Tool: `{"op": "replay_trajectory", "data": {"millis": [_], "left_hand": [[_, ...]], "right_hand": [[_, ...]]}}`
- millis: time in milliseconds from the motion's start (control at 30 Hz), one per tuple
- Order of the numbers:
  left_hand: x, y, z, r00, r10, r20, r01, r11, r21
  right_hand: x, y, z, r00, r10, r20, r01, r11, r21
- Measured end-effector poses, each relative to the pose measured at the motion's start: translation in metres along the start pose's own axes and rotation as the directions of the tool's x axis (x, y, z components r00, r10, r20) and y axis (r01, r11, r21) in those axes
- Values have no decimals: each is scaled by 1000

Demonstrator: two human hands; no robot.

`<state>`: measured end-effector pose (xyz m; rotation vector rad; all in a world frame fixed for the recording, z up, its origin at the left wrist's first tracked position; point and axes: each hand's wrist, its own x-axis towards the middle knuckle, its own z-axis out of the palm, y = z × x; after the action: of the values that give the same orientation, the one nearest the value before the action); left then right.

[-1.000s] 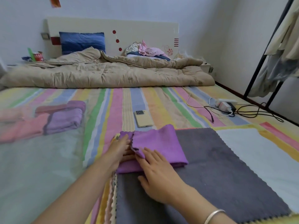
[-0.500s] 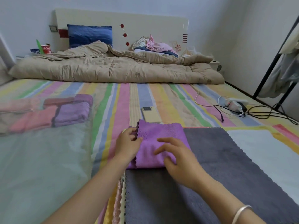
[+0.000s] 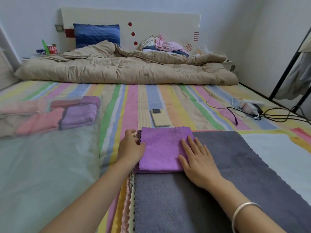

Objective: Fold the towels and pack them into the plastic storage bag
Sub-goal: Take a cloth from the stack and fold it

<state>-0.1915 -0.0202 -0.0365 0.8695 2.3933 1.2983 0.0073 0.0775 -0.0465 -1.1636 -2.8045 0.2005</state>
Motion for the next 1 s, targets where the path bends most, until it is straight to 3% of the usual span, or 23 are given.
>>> {"op": "replay_trajectory", "data": {"millis": [100, 133, 200, 267, 333, 400, 467, 633, 800, 1000], "left_hand": [[-13, 18, 6, 941, 315, -122, -244, 883, 400], [-16, 26, 12, 893, 437, -106, -344, 816, 464], [-21, 42, 25, 826, 561, 58, -515, 710, 481], [-23, 47, 41, 784, 544, 297, -614, 615, 495], [-20, 38, 51, 773, 452, 445, -634, 517, 576], [-15, 22, 55, 796, 362, 486, -605, 513, 609], [-12, 11, 56, 807, 350, 475, -589, 530, 610], [-16, 9, 59, 833, 357, 422, -553, 553, 624], [-21, 8, 59, 855, 345, 386, -518, 580, 628], [-20, 3, 61, 863, 342, 373, -506, 599, 621]], "right_hand": [[-1, 0, 3, 1000, 14, 16, -13, 1000, -17], [-1, -1, 4, 1000, 13, 14, -12, 999, -29], [2, -2, 6, 1000, 7, 16, -7, 1000, -29], [2, 2, 4, 1000, -22, 20, 20, 997, 79], [-4, 11, -2, 996, -93, -7, 91, 956, 280], [-15, 22, -7, 987, -158, -36, 157, 880, 447], [-24, 32, -7, 983, -164, -81, 182, 845, 504], [-24, 33, 1, 976, 16, -219, 105, 843, 528], [-23, 13, 7, 955, 65, -289, 53, 922, 383], [-21, 2, -3, 919, 234, -317, -165, 960, 228]]}}
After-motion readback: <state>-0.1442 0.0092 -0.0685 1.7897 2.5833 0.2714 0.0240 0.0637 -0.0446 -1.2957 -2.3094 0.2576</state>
